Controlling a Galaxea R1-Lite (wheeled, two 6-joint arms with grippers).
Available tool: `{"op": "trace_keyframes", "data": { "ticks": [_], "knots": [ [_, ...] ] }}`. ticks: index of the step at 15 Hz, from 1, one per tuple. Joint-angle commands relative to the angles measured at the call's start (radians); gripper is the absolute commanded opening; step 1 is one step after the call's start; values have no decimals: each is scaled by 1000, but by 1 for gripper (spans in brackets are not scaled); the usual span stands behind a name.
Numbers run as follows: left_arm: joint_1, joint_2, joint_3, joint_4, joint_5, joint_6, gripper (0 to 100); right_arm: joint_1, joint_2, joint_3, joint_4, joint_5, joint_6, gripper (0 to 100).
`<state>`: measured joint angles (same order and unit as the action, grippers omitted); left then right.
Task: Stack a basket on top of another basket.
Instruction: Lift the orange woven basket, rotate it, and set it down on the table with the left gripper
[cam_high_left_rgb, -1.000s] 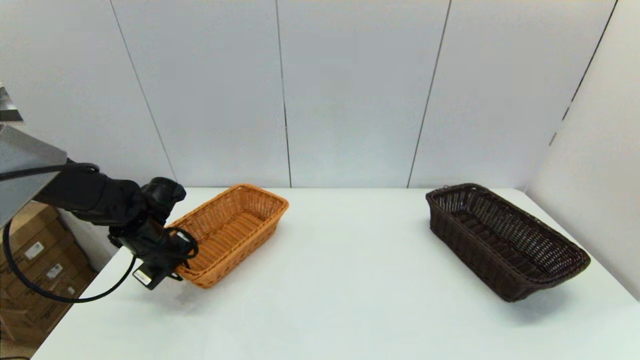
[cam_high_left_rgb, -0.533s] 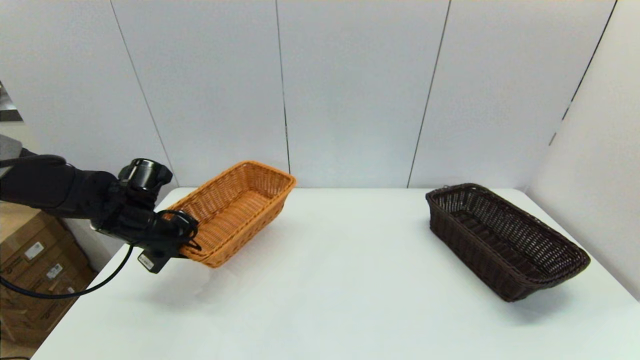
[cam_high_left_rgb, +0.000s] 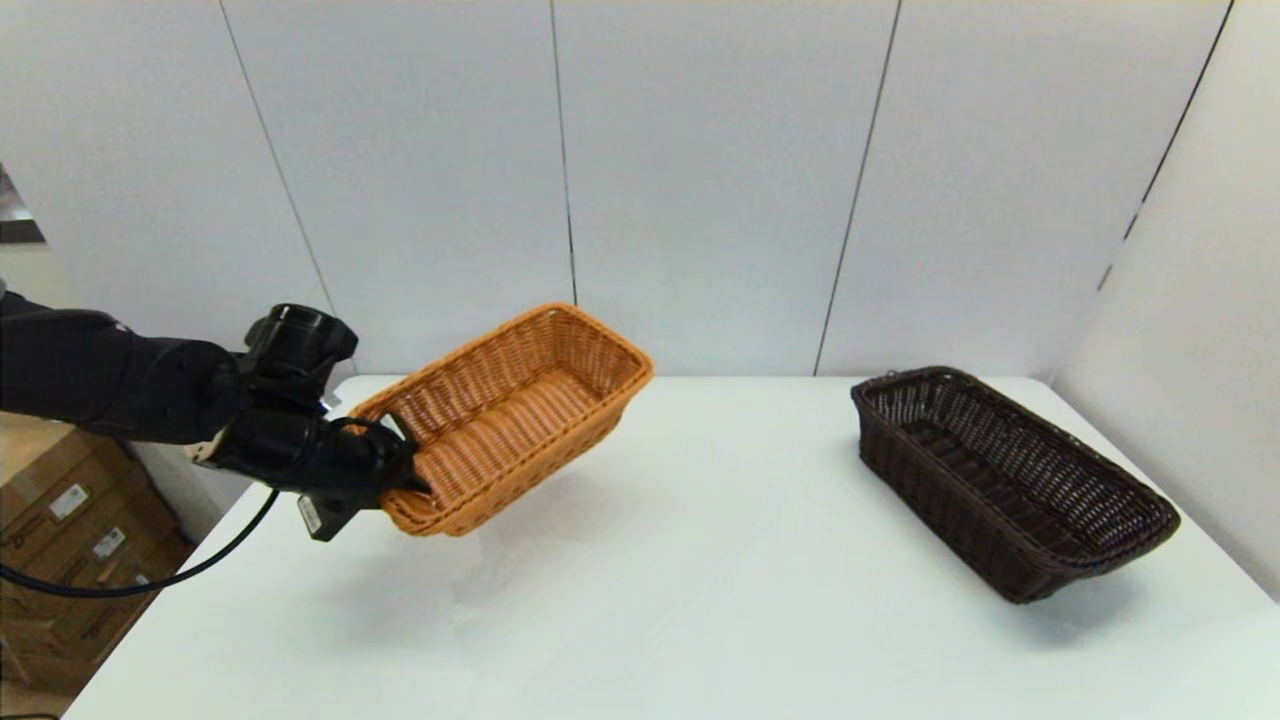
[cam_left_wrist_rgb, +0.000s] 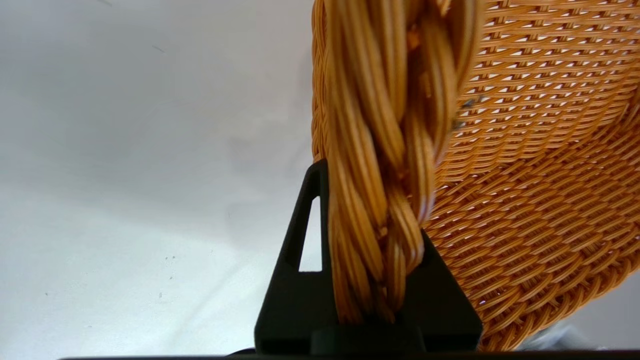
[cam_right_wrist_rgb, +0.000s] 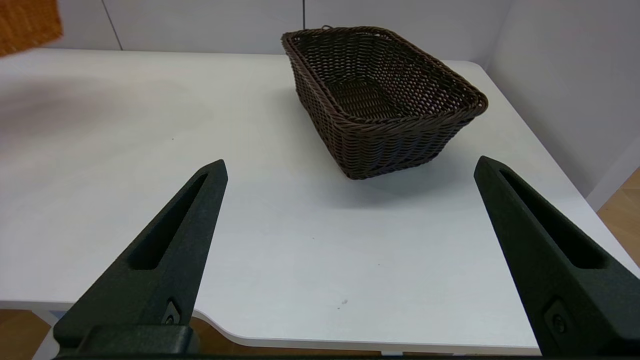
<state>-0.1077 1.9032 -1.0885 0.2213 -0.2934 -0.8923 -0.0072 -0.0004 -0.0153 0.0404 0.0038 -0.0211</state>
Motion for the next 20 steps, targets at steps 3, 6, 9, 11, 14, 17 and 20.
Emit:
{"op": "trace_keyframes", "data": {
  "ticks": [3,6,9,11,14,17,20],
  "knots": [
    [-149,40,-16,61,-1,251,0,0,0,0,-1,1,0,100],
    [-225,48,-28,99,-10,401,0,0,0,0,1,1,0,100],
    [-273,89,-103,147,-20,434,0,0,0,0,1,1,0,100],
    [-299,128,-143,165,-53,449,0,1,0,0,1,1,0,100],
    [-308,162,-174,165,-53,446,0,0,0,0,-1,1,0,100],
    [-316,194,-183,165,-53,440,0,0,0,0,1,1,1,100],
    [-316,220,-186,165,-52,440,0,1,0,0,-1,1,1,100]
  ]
}}
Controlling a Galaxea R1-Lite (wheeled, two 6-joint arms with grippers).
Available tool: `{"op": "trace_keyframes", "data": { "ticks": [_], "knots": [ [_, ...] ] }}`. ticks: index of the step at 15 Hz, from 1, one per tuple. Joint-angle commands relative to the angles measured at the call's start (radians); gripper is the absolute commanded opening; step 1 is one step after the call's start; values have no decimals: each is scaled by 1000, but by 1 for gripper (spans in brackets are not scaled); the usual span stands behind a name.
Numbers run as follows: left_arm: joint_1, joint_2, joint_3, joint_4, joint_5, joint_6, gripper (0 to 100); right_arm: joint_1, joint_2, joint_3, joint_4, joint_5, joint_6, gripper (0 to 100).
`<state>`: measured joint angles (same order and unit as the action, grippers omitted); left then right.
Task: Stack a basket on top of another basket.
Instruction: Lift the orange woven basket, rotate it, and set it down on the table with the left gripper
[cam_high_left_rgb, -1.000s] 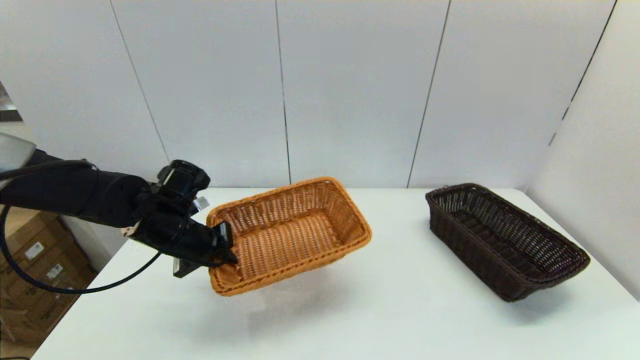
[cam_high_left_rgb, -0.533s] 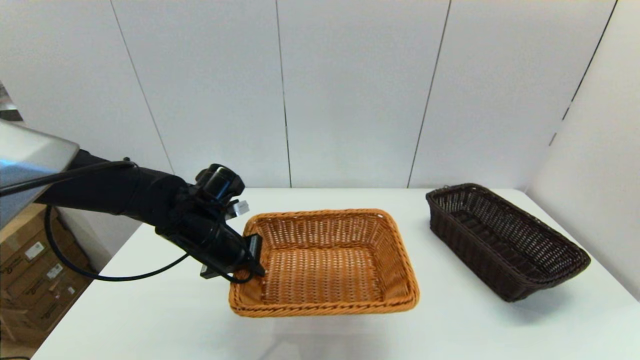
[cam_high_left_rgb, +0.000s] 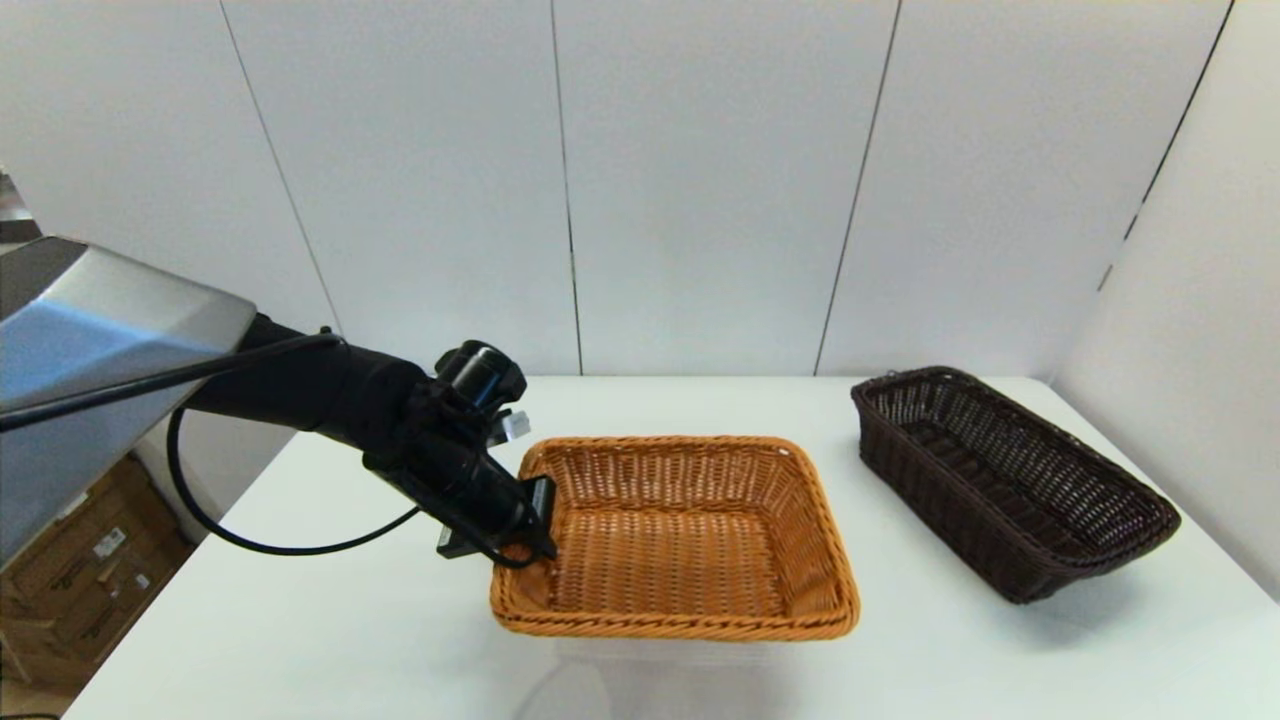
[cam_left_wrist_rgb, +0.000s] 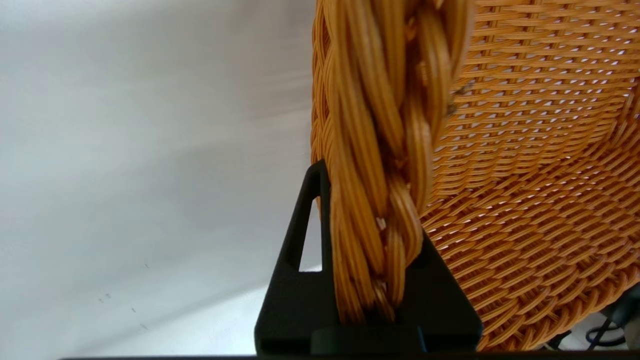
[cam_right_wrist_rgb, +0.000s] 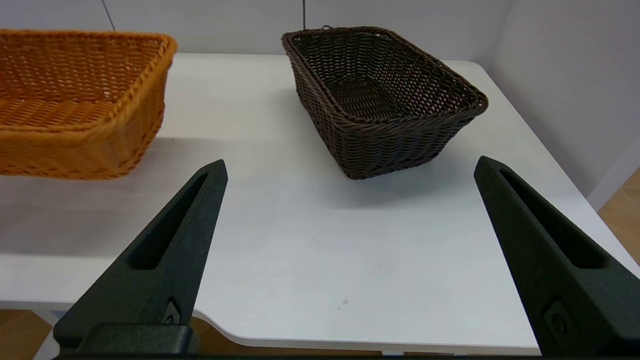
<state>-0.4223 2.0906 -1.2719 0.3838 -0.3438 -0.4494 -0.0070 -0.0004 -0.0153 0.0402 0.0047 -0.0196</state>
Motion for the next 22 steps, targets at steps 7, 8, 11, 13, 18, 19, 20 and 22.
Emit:
{"op": "trace_keyframes", "data": {
  "ticks": [7,8,11,13,18,19,20,22],
  "knots": [
    [5,51,-1,3,0,-20,0,1,0,0,0,-2,1,100],
    [5,55,-1,0,0,-26,0,-1,0,0,0,-2,1,100],
    [7,57,-3,-2,2,-34,0,1,0,0,0,-3,1,100],
    [7,58,-4,-2,3,-37,0,-1,0,0,1,-3,1,100],
    [8,83,-6,-6,43,-69,0,1,0,0,1,-5,1,100],
    [8,78,-6,-6,45,-71,0,1,0,0,1,-5,1,100],
    [8,78,-7,-5,45,-72,0,-1,0,0,0,-5,1,100],
    [7,78,-14,-3,43,-78,100,1,0,0,1,-5,1,100]
  ]
}}
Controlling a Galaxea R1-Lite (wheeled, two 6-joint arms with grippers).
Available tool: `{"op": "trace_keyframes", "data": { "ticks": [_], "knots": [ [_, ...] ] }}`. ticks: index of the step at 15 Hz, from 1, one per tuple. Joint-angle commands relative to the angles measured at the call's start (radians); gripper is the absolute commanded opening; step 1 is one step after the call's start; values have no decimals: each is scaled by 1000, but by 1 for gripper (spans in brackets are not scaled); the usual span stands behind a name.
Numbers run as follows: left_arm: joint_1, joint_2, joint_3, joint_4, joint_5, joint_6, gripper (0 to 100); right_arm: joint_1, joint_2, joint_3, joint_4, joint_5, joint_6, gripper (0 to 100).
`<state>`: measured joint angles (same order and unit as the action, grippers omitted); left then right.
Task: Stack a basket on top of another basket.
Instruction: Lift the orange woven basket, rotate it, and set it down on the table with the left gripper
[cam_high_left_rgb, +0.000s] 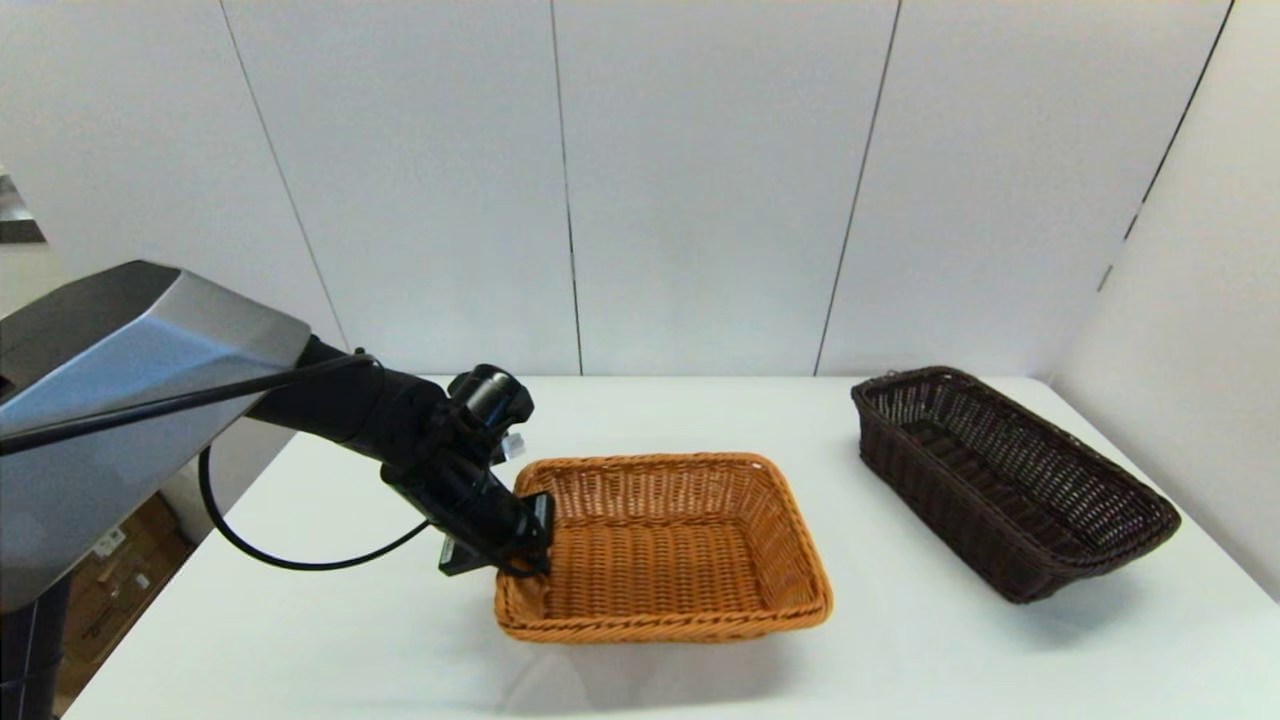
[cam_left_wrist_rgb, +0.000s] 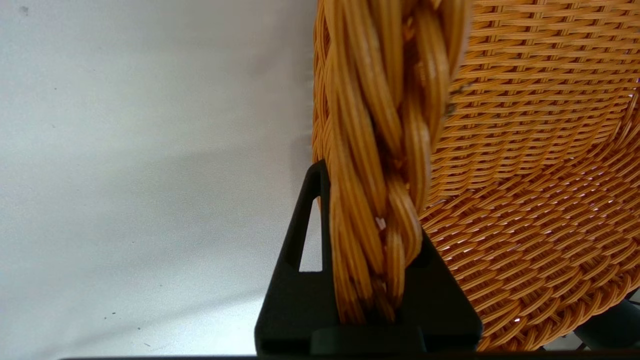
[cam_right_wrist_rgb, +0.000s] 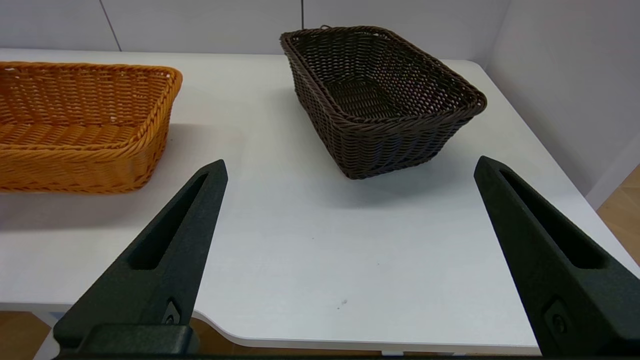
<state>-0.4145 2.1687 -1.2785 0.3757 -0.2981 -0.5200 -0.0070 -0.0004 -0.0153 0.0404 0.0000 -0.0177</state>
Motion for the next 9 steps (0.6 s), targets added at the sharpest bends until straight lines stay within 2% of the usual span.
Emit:
{"op": "trace_keyframes", "data": {
  "ticks": [1,9],
  "knots": [
    [-1,-1,-8,5,-3,-8,100,1,0,0,1,0,-1,100],
    [0,-66,-21,20,0,3,100,-1,0,0,-1,0,-1,100]
  ]
}}
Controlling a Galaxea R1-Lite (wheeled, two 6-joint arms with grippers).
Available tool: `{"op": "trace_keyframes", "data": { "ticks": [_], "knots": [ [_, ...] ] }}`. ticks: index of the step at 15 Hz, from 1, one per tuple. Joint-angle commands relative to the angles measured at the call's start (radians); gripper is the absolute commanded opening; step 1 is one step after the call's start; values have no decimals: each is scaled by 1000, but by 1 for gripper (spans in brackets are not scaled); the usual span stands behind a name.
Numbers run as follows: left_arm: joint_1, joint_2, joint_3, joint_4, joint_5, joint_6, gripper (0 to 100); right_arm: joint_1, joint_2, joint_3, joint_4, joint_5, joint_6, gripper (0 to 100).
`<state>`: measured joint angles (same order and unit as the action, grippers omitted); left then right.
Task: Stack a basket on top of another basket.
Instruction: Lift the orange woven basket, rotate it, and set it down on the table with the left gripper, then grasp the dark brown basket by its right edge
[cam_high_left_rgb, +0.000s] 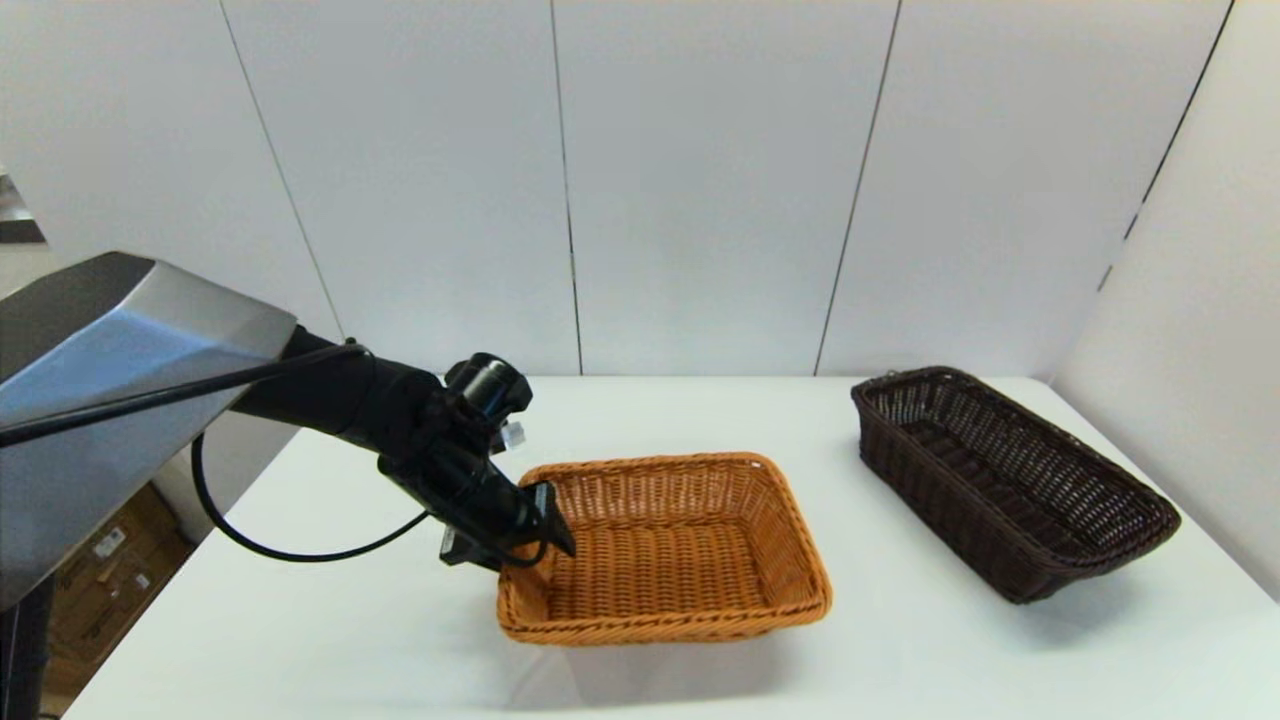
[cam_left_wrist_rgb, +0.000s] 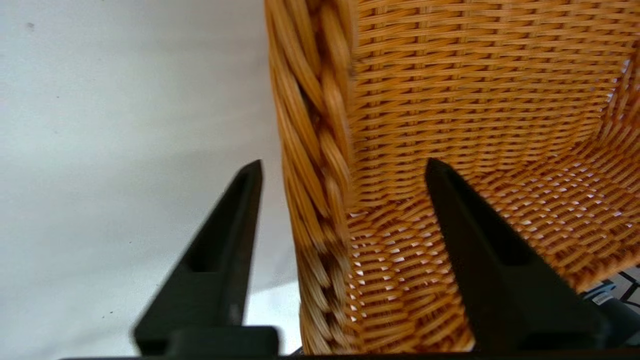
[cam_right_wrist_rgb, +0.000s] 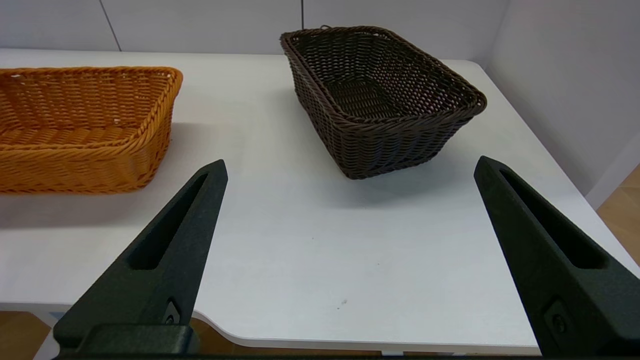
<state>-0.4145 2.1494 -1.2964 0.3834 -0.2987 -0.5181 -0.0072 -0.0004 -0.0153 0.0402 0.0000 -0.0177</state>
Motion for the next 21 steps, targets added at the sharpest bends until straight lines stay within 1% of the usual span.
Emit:
{"op": "trace_keyframes", "data": {
  "ticks": [1,3,5,7,9,10,11,12,16,17,19,21],
  "knots": [
    [0,-62,-15,42,18,1,100,0,0,0,0,0,-1,100],
    [0,-77,-34,80,59,12,100,1,0,0,0,0,-1,100],
    [-1,-120,-41,89,61,13,100,0,0,0,0,0,-1,100],
    [-1,-175,-64,147,75,15,100,0,0,0,0,0,-1,100],
    [-1,-249,-70,181,124,27,100,1,0,2,0,0,-1,100],
    [2,-292,-60,181,181,46,100,0,0,0,0,-2,-1,100],
    [8,-345,-26,180,245,50,100,1,0,0,0,-2,1,100],
    [19,-422,25,176,273,52,100,0,0,0,0,-2,1,100],
    [26,-741,195,181,308,50,100,1,0,0,0,-2,7,100],
    [23,-833,256,180,345,50,100,0,0,0,0,-2,7,100],
    [22,-1026,394,175,460,49,100,0,0,0,0,-2,7,100],
    [22,-1174,459,183,512,44,100,0,0,0,0,-2,7,100]
  ]
}}
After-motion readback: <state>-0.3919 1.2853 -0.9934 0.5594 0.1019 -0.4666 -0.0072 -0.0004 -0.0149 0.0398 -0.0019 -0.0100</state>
